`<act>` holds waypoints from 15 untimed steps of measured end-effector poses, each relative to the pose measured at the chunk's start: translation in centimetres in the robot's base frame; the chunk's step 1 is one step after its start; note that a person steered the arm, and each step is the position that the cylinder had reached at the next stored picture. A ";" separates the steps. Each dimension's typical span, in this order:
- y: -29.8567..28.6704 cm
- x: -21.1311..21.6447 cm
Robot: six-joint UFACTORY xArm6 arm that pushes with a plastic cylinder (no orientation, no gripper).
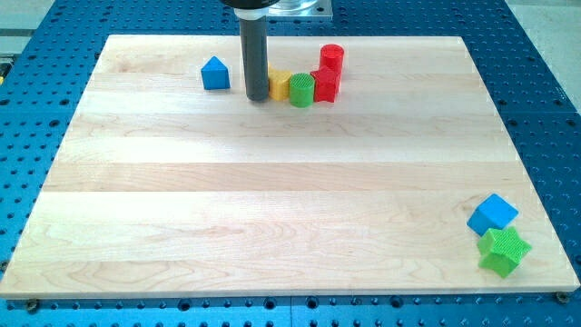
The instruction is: Place the triangle between the yellow blocks
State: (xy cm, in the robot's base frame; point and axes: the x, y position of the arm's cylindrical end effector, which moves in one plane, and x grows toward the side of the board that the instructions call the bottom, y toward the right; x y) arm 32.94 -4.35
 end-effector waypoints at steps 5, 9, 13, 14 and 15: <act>-0.6 6.7; -7.4 0.0; -4.5 -4.2; 1.5 -4.3; 1.8 -4.3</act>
State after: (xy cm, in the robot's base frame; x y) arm 28.68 -2.54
